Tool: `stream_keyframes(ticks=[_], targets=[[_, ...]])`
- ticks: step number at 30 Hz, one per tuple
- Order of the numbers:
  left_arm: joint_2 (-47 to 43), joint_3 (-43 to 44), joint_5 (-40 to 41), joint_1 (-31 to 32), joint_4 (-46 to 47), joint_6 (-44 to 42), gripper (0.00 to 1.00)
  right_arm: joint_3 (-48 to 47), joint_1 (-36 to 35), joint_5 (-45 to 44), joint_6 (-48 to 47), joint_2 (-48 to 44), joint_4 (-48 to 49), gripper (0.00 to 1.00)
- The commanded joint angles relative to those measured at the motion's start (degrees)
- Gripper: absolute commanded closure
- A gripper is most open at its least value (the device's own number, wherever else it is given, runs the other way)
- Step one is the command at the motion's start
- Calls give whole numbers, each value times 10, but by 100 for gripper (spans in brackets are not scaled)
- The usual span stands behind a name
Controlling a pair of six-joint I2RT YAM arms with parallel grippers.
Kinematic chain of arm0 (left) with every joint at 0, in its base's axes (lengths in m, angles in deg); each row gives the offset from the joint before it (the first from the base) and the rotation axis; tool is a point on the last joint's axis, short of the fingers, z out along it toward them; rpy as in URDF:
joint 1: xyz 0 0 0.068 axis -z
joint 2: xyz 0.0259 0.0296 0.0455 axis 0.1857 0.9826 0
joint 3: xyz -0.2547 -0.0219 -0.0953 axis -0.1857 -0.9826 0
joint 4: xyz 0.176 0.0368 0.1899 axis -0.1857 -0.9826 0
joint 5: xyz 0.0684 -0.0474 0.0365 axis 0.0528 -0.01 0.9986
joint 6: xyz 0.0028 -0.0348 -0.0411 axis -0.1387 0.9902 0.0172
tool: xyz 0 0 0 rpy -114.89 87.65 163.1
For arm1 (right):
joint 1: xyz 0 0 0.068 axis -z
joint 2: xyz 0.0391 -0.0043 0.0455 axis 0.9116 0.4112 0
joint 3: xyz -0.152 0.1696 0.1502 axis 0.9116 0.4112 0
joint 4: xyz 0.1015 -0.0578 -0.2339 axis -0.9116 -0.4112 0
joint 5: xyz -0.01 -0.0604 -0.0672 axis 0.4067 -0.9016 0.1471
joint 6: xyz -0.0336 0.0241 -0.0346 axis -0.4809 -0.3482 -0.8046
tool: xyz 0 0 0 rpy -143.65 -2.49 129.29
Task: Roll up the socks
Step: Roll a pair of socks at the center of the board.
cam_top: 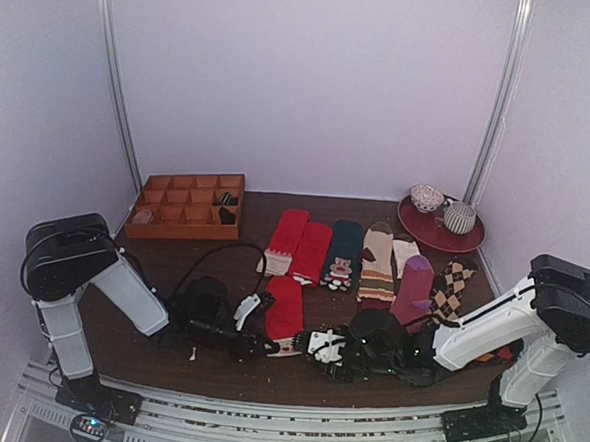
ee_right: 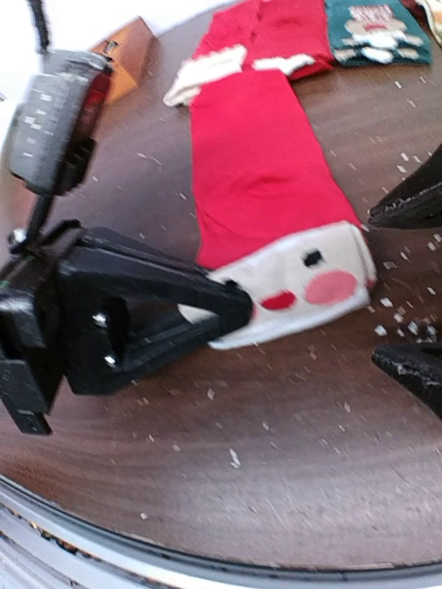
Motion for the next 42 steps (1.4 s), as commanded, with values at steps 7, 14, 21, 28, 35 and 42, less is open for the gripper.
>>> stream_keyframes(ticks=[7, 14, 21, 28, 35, 42], targets=[[55, -32, 20, -1, -204, 6, 100, -87, -6, 6, -83, 73, -23, 58], [54, -34, 18, -1, -201, 2, 100, -101, -3, 9, -66, 106, -48, 60], [54, -35, 14, -1, -197, -1, 100, -105, 7, -11, -58, 129, -47, 60], [11, -45, 38, -1, -188, -26, 76, -123, 19, 1, -16, 144, -118, 89], [-166, -60, 154, 3, -207, -83, 21, -161, 63, 138, 83, 138, -243, 92], [-274, -91, 303, 85, -137, -198, 2, -293, 94, 289, 144, 210, -497, 91]])
